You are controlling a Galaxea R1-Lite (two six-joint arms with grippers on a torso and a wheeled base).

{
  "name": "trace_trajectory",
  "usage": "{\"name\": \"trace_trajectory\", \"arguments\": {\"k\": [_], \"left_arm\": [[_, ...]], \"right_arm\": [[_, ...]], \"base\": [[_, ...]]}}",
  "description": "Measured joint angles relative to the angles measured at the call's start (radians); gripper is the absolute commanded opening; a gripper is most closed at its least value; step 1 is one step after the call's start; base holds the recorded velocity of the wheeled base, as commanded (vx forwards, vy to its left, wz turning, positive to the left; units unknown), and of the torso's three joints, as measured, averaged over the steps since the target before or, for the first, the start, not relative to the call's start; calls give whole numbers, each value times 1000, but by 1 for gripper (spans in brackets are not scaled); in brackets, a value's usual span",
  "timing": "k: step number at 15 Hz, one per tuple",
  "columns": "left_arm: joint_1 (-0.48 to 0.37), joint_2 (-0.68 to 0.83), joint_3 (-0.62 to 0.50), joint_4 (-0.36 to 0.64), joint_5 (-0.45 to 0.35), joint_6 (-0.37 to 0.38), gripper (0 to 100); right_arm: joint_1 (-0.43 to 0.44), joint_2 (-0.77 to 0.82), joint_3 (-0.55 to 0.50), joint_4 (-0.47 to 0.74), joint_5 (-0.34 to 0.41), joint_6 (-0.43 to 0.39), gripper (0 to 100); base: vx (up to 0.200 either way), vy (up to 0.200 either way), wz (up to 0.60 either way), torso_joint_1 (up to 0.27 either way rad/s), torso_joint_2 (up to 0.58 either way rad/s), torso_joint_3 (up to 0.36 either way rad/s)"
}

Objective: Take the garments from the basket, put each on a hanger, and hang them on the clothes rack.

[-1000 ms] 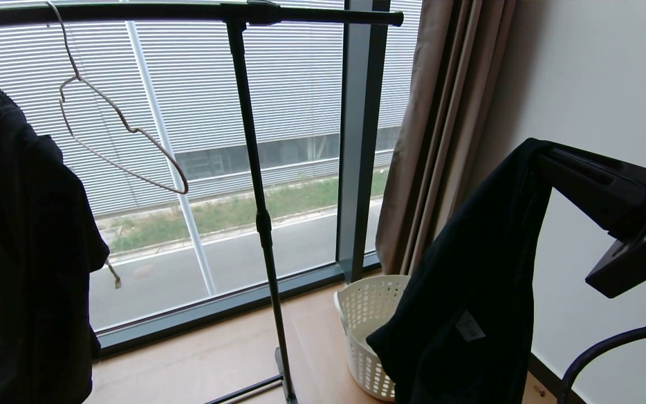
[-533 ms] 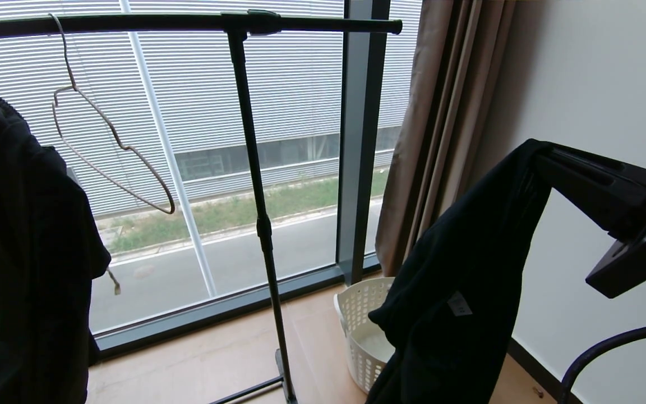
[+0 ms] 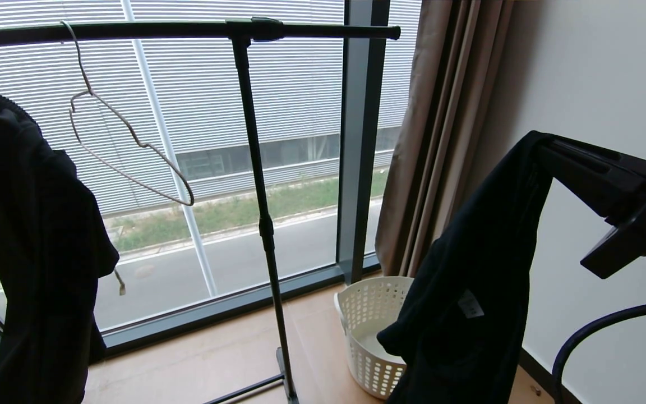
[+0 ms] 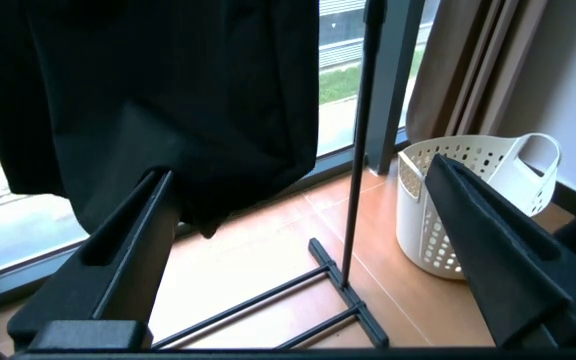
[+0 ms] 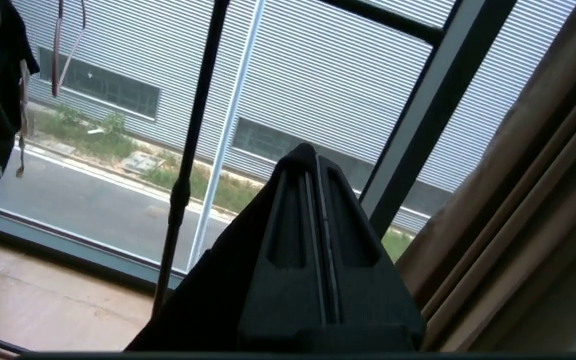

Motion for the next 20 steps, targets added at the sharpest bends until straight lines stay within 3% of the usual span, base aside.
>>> {"name": "trace_trajectory", "arguments": {"k": [11,17,20], "left_arm": [[0,0,0,0,-1,0,100],[-1,0,0,0,-1,1,100],[-1,0,0,0,-1,1,100]], "right_arm": [[-7,7,5,2,9,0,0],[-7,15,4,-2,8,0,0],[-7,17,8,5,5,-4,0]], "base": [[0,0,0,163,-499,-337],[-200,0,0,48,-115,-72],[0,0,0,0,0,0]]}}
